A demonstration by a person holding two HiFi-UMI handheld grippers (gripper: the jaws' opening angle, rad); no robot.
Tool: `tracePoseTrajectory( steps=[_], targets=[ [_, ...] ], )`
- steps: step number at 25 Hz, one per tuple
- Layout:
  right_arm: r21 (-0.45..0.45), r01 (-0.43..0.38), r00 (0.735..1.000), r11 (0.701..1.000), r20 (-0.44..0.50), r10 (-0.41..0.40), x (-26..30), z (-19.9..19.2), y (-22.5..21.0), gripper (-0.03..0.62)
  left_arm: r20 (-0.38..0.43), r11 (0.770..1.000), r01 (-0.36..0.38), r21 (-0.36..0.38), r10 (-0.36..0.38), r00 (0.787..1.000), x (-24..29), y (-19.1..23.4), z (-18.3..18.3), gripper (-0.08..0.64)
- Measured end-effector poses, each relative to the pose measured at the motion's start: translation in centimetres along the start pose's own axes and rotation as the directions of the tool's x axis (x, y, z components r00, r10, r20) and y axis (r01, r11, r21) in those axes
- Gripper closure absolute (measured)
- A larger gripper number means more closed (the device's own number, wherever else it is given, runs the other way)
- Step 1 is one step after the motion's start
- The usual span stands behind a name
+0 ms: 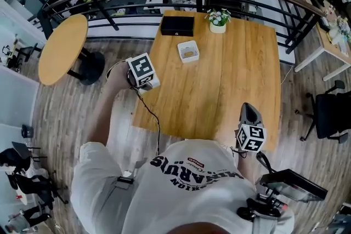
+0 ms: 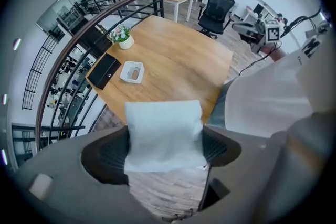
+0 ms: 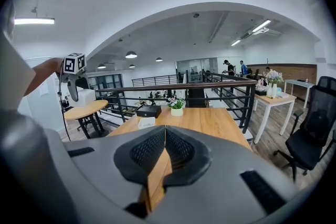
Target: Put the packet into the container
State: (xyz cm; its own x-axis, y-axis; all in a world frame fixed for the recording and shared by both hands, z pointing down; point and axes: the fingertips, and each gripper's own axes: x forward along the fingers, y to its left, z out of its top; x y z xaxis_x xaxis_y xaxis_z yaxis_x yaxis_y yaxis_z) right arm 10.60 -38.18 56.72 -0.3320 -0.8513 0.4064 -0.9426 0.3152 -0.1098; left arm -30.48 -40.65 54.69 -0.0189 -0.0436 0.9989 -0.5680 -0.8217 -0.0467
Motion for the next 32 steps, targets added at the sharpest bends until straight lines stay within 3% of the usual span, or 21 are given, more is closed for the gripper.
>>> tracePoseTrajectory(
  steps=[16, 32],
  targets=[
    [0.011, -0.01, 1.0, 1.0, -0.011, 0.01, -0.3, -1.0, 0.4, 0.581, 0.01, 0.998, 0.026, 0.052, -0.026, 1.0, -0.2, -2.0, 1.7, 0.141],
    [0.089, 0.148, 0.989, 0.985, -0.016, -0.148, -5.2, -3.5, -3.7, 0.583, 0.054, 0.993, 0.023, 0.115, -0.03, 0.998, -1.1, 0.8, 9.3, 0.141]
  ],
)
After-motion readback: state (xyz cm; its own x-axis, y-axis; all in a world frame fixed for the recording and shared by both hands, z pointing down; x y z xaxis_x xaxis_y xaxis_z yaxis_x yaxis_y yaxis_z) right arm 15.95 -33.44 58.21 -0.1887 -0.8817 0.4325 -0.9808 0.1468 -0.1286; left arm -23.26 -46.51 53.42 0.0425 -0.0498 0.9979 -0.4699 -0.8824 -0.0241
